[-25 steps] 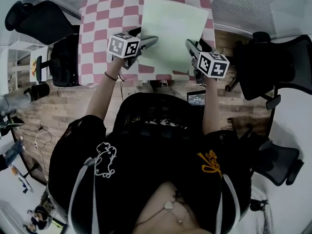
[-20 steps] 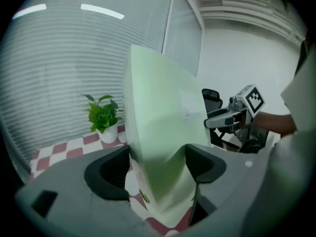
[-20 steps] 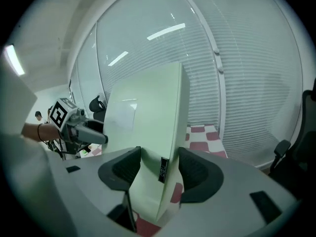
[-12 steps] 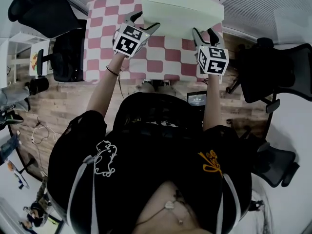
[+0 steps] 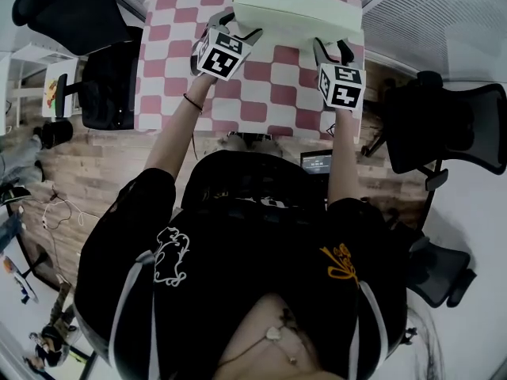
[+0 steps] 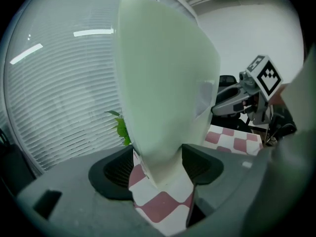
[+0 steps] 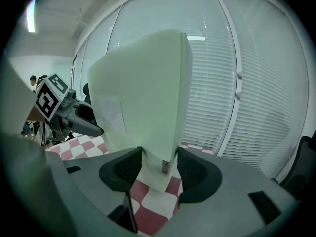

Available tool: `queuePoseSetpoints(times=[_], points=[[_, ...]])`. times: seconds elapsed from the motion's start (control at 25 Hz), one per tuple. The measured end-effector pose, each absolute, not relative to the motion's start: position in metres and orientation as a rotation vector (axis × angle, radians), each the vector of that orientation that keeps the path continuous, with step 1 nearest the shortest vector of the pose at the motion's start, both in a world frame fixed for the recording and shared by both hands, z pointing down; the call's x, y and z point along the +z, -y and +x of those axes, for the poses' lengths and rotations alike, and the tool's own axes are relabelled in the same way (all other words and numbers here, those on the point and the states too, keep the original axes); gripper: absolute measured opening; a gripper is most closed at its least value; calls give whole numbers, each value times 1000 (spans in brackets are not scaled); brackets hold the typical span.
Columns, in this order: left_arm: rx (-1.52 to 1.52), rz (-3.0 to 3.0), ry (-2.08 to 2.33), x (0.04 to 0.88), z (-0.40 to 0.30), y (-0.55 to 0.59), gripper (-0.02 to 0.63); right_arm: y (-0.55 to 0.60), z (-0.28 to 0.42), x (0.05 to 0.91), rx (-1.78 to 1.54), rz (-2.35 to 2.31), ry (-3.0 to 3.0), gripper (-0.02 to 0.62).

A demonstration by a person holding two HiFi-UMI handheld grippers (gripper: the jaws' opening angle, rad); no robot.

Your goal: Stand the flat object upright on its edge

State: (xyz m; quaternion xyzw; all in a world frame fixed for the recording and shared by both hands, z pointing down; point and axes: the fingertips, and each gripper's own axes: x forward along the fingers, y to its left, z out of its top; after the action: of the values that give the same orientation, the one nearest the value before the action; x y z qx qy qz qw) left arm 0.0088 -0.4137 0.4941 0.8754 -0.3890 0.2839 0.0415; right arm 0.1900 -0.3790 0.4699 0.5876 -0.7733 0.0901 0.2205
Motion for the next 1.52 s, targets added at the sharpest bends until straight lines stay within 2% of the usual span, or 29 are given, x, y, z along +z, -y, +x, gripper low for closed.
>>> queuePoseSetpoints(times=[0.6, 0.84, 1.52], points=[[889, 2677, 1127, 519, 9, 442, 314, 401, 189, 485, 274, 1646, 2104, 222], [988, 2669, 1102, 517, 2, 435, 319, 407, 188, 485, 288, 1664, 2109, 221], [626, 2595, 938, 492, -17, 319, 316, 418, 191, 485, 408, 1734, 2103, 222]])
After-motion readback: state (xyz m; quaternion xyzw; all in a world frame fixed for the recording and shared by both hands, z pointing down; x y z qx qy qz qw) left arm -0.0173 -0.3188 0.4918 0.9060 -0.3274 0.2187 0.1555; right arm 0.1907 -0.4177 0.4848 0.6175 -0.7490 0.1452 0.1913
